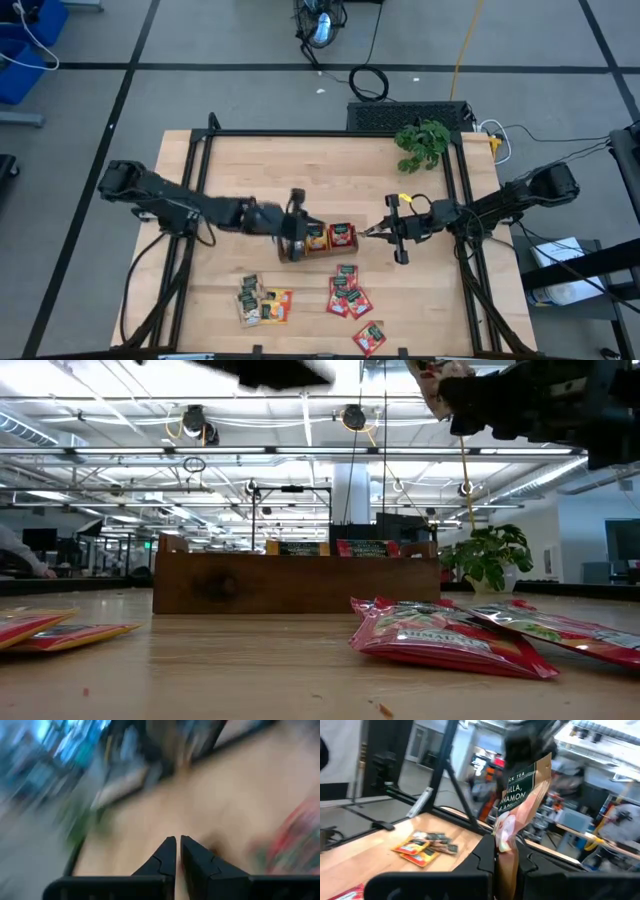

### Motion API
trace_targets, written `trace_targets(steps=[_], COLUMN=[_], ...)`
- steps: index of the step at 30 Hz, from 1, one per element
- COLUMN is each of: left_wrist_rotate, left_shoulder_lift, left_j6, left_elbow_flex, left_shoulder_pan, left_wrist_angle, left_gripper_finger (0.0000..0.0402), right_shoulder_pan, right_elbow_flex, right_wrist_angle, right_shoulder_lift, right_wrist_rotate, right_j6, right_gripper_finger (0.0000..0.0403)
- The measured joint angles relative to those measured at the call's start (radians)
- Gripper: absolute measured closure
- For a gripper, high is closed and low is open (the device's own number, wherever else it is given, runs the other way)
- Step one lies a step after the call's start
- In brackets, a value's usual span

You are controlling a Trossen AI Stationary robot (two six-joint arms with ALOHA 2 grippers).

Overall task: Pick & Place Tea
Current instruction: Put the brown tea bag into the left section of the wooden organizer

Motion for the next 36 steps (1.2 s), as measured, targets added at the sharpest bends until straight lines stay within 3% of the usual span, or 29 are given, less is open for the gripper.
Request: trace_targets(steps=[4,6,8,11,15,20,26,36], left_wrist_rotate=[0.471,0.602,0.636,0.595,0.389,0.189,0.197,0.161], left_shoulder_lift=[-0.045,-0.046,-0.041,-0.023,0.013,0.075,0.082,0.082], left_j6=[-0.119,-0.198,-0.24,-0.19,-0.108,-0.173,-0.205,-0.213], left_elbow_flex=[0.002,0.005,0.001,-0.012,-0.034,-0.032,-0.033,-0.032], left_shoulder_pan=[0.12,0.175,0.191,0.155,0.076,0.012,-0.014,-0.047], left_wrist_angle=[0.221,0.274,0.253,0.231,0.286,0.376,0.362,0.292], left_gripper_finger=[0.0357,0.0356,0.0355,0.0355,0.0355,0.0355,0.0339,0.022], right_shoulder_pan=[0.001,0.012,0.033,0.068,0.106,0.146,0.178,0.174], right_elbow_flex=[0.0,0.0,0.0,0.0,0.006,0.09,0.166,0.208], right_wrist_angle=[0.009,0.024,0.036,0.082,0.095,0.096,0.082,0.058], right_shoulder_lift=[0.0,0.0,0.0,-0.001,0.015,0.11,0.219,0.257], right_wrist_rotate=[-0.038,-0.033,-0.033,-0.011,0.132,0.159,0.277,0.278], right_j6=[0.002,0.002,-0.011,-0.039,-0.072,-0.12,-0.215,-0.217], right_gripper_finger=[0.0396,0.0396,0.0396,0.0396,0.0396,0.0396,0.0396,0.0396])
